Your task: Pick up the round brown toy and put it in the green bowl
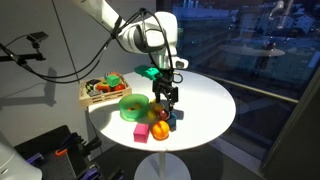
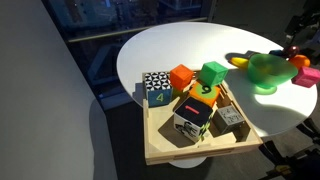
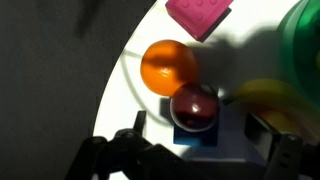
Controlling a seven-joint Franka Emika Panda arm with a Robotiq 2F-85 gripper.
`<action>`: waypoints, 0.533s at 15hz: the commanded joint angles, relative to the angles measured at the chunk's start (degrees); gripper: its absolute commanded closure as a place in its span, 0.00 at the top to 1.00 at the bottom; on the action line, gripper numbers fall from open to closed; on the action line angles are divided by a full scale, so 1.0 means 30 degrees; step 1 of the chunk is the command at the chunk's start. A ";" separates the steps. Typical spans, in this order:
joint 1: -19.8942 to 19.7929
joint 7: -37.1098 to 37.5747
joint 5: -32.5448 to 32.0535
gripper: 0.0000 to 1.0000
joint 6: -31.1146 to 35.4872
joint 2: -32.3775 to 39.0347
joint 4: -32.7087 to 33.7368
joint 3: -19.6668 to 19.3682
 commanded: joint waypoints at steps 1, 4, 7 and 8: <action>-0.0138 -0.0376 0.0256 1.00 0.0094 0.0432 0.0076 -0.0004; -0.0175 -0.0656 0.0208 1.00 0.0512 0.0781 -0.0028 0.0012; -0.0213 -0.0926 0.0269 0.75 0.0943 0.1032 -0.0112 0.0037; -0.0214 -0.0999 0.0269 0.74 0.1009 0.1085 -0.0115 0.0041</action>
